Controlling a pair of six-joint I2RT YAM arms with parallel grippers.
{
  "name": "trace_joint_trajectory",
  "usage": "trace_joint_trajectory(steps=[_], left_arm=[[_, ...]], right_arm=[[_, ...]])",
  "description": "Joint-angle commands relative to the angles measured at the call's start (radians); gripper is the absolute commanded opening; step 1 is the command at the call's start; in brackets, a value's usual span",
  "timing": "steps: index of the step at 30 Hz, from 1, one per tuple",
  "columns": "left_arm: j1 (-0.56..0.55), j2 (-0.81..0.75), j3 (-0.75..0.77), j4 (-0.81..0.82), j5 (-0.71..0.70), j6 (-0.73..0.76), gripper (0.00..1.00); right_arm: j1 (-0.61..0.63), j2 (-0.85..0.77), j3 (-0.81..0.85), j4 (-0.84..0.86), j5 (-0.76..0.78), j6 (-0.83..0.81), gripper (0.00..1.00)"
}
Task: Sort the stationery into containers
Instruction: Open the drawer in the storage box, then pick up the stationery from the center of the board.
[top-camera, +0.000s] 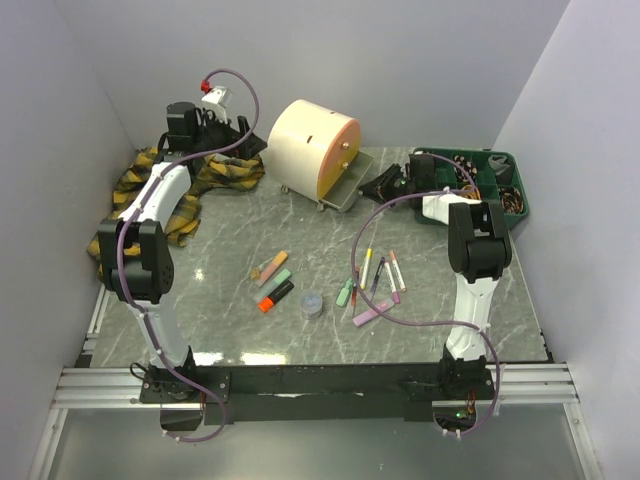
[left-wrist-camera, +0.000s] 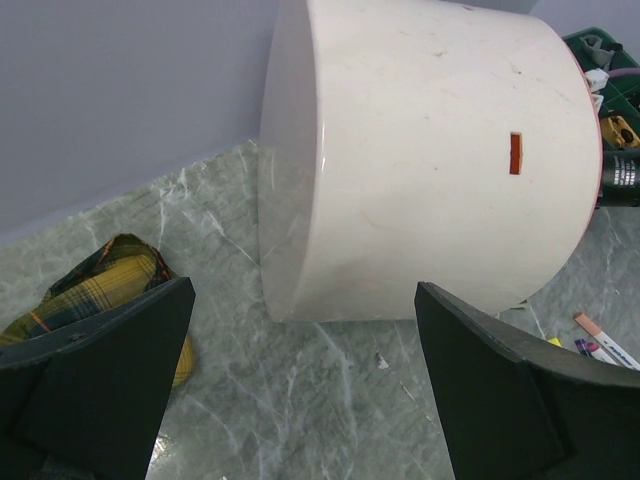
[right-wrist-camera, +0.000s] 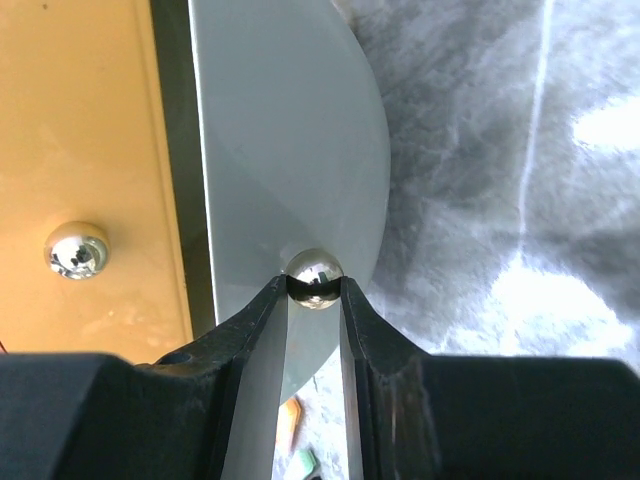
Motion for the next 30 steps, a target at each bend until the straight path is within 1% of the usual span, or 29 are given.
trace_joint_trajectory(steps=[1, 5, 7, 8, 9, 11, 12, 14, 20, 23, 26, 28, 30], left_arm=[[0.011, -0.055, -0.018, 0.049, 0.024, -0.01, 0.99], [0.015, -0.066, -0.04, 0.06, 0.03, -0.013, 0.99], [0.017, -0.069, -0.052, 0.061, 0.033, -0.016, 0.99], [0.017, -0.076, -0.057, 0.064, 0.035, -0.015, 1.0], [0.02, -0.079, -0.067, 0.066, 0.036, -0.016, 1.0], [0.02, -0.093, -0.077, 0.071, 0.038, -0.015, 1.0], [0.021, -0.098, -0.084, 0.071, 0.033, -0.012, 0.99], [0.021, -0.11, -0.095, 0.071, 0.032, -0.005, 0.99], [0.027, -0.138, -0.112, 0.057, 0.024, 0.001, 1.0], [0.027, -0.173, -0.138, 0.028, -0.033, 0.007, 1.0], [0.027, -0.228, -0.185, -0.04, -0.105, 0.018, 0.99], [0.026, -0.282, -0.222, -0.055, -0.14, 0.018, 0.99], [0.017, -0.325, -0.293, -0.089, -0.158, 0.033, 0.99]], right_arm=[[-0.009, -0.092, -0.026, -0.038, 0.068, -0.034, 0.06], [-0.012, -0.095, -0.037, -0.047, 0.074, -0.042, 0.08], [-0.01, -0.093, -0.035, -0.069, 0.081, -0.048, 0.13], [-0.012, -0.095, -0.037, -0.075, 0.08, -0.054, 0.17], [-0.013, -0.101, -0.04, -0.081, 0.08, -0.063, 0.25], [-0.013, -0.11, -0.047, -0.084, 0.075, -0.067, 0.34], [-0.017, -0.122, -0.053, -0.086, 0.071, -0.073, 0.41], [-0.017, -0.136, -0.057, -0.084, 0.063, -0.082, 0.45], [-0.018, -0.162, -0.063, -0.066, 0.019, -0.09, 0.49], [-0.017, -0.191, -0.057, -0.104, 0.003, -0.109, 0.5], [-0.017, -0.255, -0.057, -0.181, -0.018, -0.184, 0.52], [-0.013, -0.295, -0.073, -0.253, -0.038, -0.215, 0.52], [-0.006, -0.358, -0.096, -0.329, -0.05, -0.278, 0.53]])
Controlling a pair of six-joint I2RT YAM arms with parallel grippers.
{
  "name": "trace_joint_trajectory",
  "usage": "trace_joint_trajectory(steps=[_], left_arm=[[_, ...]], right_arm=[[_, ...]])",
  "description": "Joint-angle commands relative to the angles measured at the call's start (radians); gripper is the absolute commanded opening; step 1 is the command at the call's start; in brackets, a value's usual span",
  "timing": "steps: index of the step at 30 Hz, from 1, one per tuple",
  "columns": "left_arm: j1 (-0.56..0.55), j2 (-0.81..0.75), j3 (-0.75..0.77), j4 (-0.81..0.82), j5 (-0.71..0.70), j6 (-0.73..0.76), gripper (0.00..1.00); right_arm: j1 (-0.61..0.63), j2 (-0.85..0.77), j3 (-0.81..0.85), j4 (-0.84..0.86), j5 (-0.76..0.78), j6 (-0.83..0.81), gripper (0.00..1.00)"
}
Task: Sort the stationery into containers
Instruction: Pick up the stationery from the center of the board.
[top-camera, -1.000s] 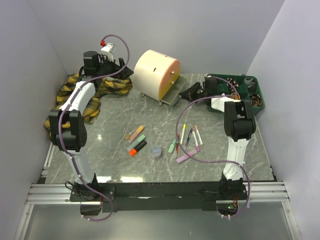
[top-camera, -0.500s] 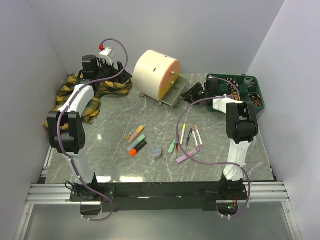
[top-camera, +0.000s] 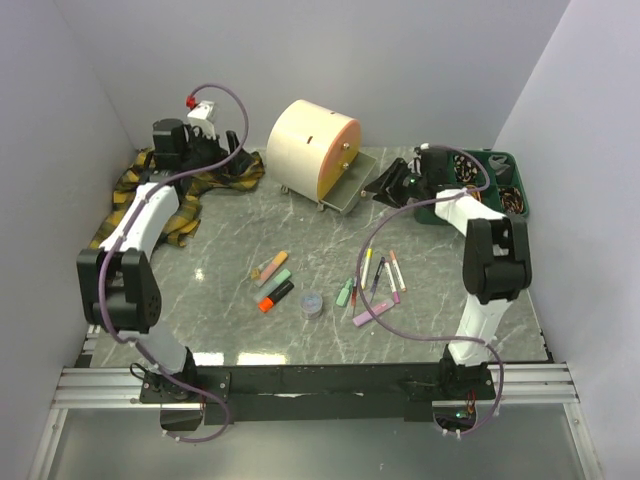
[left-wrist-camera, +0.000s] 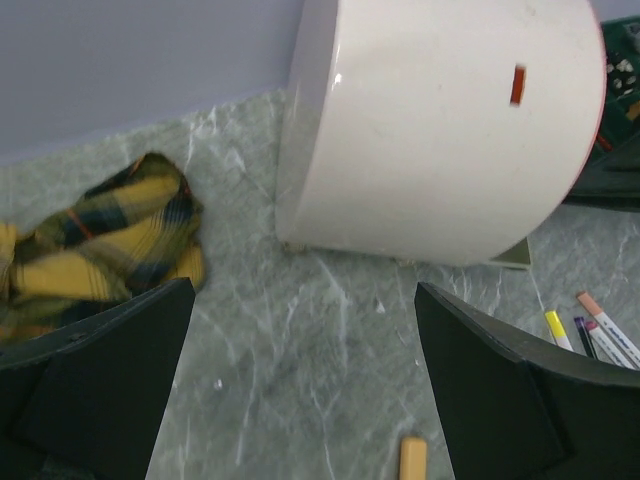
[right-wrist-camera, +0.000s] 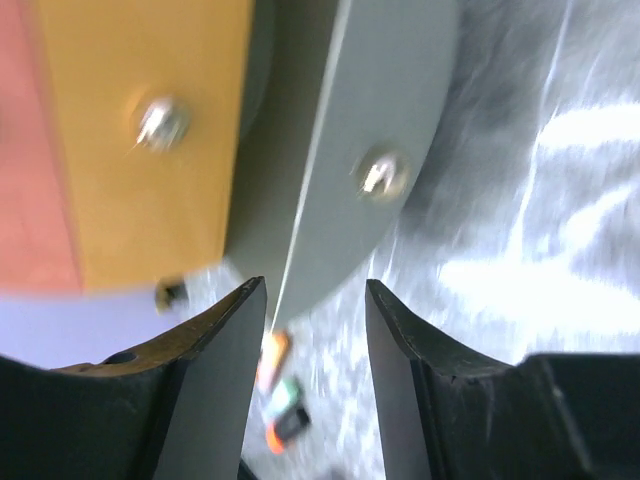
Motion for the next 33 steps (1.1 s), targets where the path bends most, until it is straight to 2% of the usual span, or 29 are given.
trace_joint_trajectory(steps=[1, 7, 8, 10, 11, 12, 14, 17, 19, 20, 25, 29, 31, 33], left_arm=[[-0.013, -0.169, -0.104, -0.079, -0.077, 0.046, 0.99], [-0.054, -0.357, -0.285, -0.194, -0.201, 0.132, 1.0], [-0.056, -0.376, -0.32, -0.205, -0.222, 0.132, 0.99], [-0.054, -0.427, -0.353, -0.208, -0.319, 0.129, 0.99], [-0.053, -0.442, -0.383, -0.207, -0.351, 0.123, 0.99], [-0.05, -0.454, -0.392, -0.21, -0.377, 0.121, 0.99], [-0.038, -0.471, -0.393, -0.246, -0.365, 0.083, 0.99], [-0.033, -0.479, -0.365, -0.329, -0.361, -0.02, 0.99], [-0.025, -0.484, -0.344, -0.378, -0.245, 0.04, 0.99], [-0.021, -0.49, -0.345, -0.389, -0.237, 0.057, 0.99], [-0.001, -0.542, -0.405, -0.385, -0.272, -0.003, 0.99], [0.001, -0.543, -0.446, -0.386, -0.348, 0.032, 0.99], [0.03, -0.54, -0.462, -0.388, -0.327, 0.058, 0.99], [0.063, -0.542, -0.466, -0.388, -0.298, 0.096, 1.0]], right_arm=[[0.018, -0.179, -0.039, -0.16, -0.054, -0.155, 0.53], [0.082, -0.369, -0.086, -0.3, -0.121, -0.503, 0.54], [0.108, -0.423, -0.111, -0.305, -0.132, -0.628, 0.54], [0.133, -0.471, -0.138, -0.349, -0.19, -0.77, 0.54], [0.157, -0.51, -0.166, -0.372, -0.195, -0.919, 0.55], [0.165, -0.527, -0.177, -0.431, -0.203, -0.978, 0.55], [0.179, -0.564, -0.203, -0.49, -0.206, -1.115, 0.56], [0.205, -0.625, -0.223, -0.607, -0.198, -1.268, 0.57], [0.24, -0.675, -0.228, -0.686, -0.151, -1.335, 0.57], [0.251, -0.69, -0.231, -0.708, -0.134, -1.385, 0.57], [0.285, -0.744, -0.197, -0.817, -0.048, -1.47, 0.57], [0.335, -0.738, -0.189, -0.872, -0.017, -1.69, 0.57], [0.369, -0.704, -0.201, -0.897, 0.001, -1.823, 0.57], [0.384, -0.672, -0.202, -0.875, 0.012, -1.864, 0.57]])
